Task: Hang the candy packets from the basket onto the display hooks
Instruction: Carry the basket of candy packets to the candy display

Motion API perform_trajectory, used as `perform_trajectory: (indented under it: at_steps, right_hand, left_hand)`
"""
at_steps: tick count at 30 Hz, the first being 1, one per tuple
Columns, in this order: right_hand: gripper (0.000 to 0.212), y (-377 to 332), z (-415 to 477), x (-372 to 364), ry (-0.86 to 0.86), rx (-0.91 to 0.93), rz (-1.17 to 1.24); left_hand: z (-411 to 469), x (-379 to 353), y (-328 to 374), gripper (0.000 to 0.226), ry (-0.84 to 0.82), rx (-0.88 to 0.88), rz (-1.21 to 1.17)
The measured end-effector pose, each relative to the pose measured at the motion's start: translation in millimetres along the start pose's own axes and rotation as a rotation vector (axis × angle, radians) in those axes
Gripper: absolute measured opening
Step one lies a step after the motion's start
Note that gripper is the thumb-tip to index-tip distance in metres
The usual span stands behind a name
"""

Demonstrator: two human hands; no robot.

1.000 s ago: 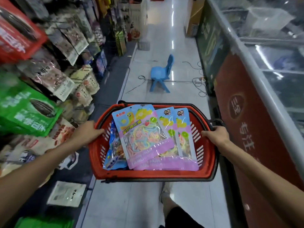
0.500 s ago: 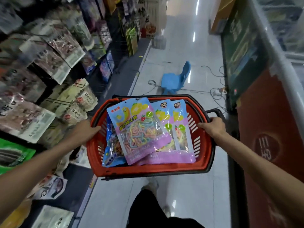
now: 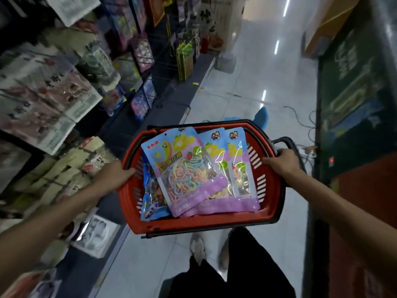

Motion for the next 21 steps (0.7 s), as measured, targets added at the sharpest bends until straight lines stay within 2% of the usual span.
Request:
perform_trajectory:
  at_steps: [3, 7, 12, 15, 21]
  right_hand:
    - [0.023, -22, 66, 4, -0.032, 0.029, -0.011]
    - [0.022, -60, 167, 5, -0.092, 0.101, -0.045]
    - [0.025, -111, 277, 3, -0.147, 0.158, -0.079]
    - [0.023, -147, 329, -3, -0.175, 0.201, -0.092]
    - [0.025, -217, 420, -38, -0.189, 0.222, -0.112]
  left_hand:
    - [42, 6, 34, 0.039, -0.006, 0.038, -0.004]
    - [91, 12, 83, 0.030, -0.009, 0.119, -0.046]
    - [142, 23, 130, 0.040, 0.007, 0.251, -0.112]
    - [169, 28, 148, 0.046, -0.005, 0.326, -0.152]
    - [240, 46, 163, 0.040, -0.083, 0.423, -0.318]
Point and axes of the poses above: each hand's wrist, its own z-axis towards the middle knuckle, its own x-axis out of the back of the hand, y = z × x, the point moved 3 cm from there along z, towards the middle knuckle, and after that the axes turned 8 degrees about x, right-handed, at the moved point
